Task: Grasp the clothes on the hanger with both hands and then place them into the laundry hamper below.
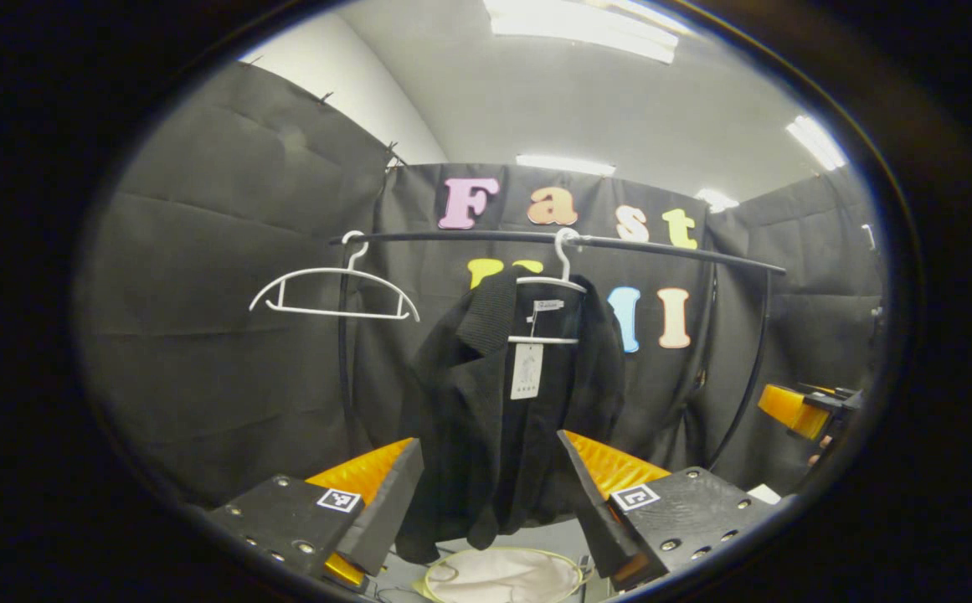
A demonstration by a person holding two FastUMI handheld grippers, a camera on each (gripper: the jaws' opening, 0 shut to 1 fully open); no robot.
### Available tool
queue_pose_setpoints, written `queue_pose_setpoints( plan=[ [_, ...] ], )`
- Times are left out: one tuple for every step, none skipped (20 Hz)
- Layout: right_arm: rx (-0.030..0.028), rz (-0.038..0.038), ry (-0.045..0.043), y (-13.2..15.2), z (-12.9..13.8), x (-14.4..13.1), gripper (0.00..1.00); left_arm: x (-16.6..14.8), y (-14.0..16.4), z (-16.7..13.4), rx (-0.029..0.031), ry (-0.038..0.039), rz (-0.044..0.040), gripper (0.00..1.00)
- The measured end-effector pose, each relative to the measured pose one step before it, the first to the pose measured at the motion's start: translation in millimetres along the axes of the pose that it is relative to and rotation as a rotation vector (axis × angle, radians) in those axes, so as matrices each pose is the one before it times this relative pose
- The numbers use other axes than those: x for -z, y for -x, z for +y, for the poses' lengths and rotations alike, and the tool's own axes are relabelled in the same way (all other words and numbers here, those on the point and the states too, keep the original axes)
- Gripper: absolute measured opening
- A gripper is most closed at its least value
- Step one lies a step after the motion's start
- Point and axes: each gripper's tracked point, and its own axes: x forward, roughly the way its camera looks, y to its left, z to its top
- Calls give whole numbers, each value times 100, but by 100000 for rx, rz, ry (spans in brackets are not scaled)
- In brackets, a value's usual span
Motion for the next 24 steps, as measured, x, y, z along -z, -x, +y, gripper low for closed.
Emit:
queue_pose_setpoints(
  plan=[
    [-1168, -569, 135, -361, 260, -124, 98, -275, -355, 96, -816, 333, -152, 92],
    [-1051, -192, 252, -544, 284, 12, 98, -190, -550, -29, -792, 332, -239, 93],
    [-1299, -27, 145, -537, 275, 55, 98, -363, -559, -50, -640, 77, -395, 93],
    [-1386, 540, -88, -620, 281, 255, 98, -192, -617, -24, -1023, -298, -261, 93],
    [-1466, 530, -199, -722, 268, 210, 98, -216, -593, 86, -1486, -744, 13, 93],
    [-1527, 591, -160, -696, 172, 182, 98, -60, -854, 143, -1454, -829, 133, 93],
    [-1531, 927, -307, -653, 193, 208, 98, -49, -811, -39, -1367, -427, 447, 92],
    [-1476, 644, -374, -684, 112, 204, 98, 130, -865, -249, -646, 41, 196, 92],
    [-1005, 335, -400, -583, -100, 105, 98, 88, -831, -188, -916, 204, 436, 92],
    [-1254, 856, -618, -638, -43, 380, 98, 214, -833, -203, -860, 12, 642, 92],
    [-1141, 839, -516, -504, -70, 348, 98, 54, -797, -26, -1603, -272, 550, 92],
    [-941, 916, -455, -562, -121, 436, 98, -98, -856, 14, -1714, 32, -99, 92],
    [-1172, 934, -694, -536, -21, 385, 98, -185, -807, -143, -1240, 330, -2, 92],
    [-1247, 726, -849, -587, 38, 396, 98, -24, -731, -215, -1044, 401, -16, 92],
    [-1187, 747, -870, -621, 62, 272, 98, -38, -759, -153, -1184, 185, 144, 92],
    [-1338, 674, -945, -595, 58, 298, 98, 37, -876, 2, -1569, 88, 9, 93],
    [-1593, 307, -894, -656, 158, 154, 98, 11, -754, -78, -1379, 178, 12, 92],
    [-1624, 300, -619, -674, 281, 225, 98, 89, -700, -179, -1050, 463, -184, 92],
    [-1544, 280, -292, -697, 172, 83, 98, 12, -687, -100, -1145, 388, -20, 92],
    [-1501, 264, 26, -500, 170, 233, 98, 87, -701, -37, -1249, -102, -123, 92],
    [-1267, 620, 203, -558, 96, 228, 98, 134, -698, 15, -1508, -455, 290, 93],
    [-1222, 663, 110, -575, 76, 256, 93, 181, -719, -96, -952, -521, 158, 93],
    [-1201, 869, -162, -556, 39, 226, 98, 245, -703, -38, -1503, -803, 575, 93],
    [-1184, 729, -347, -622, 125, 176, 98, 349, -773, 75, -1931, -879, 479, 92]
  ],
)
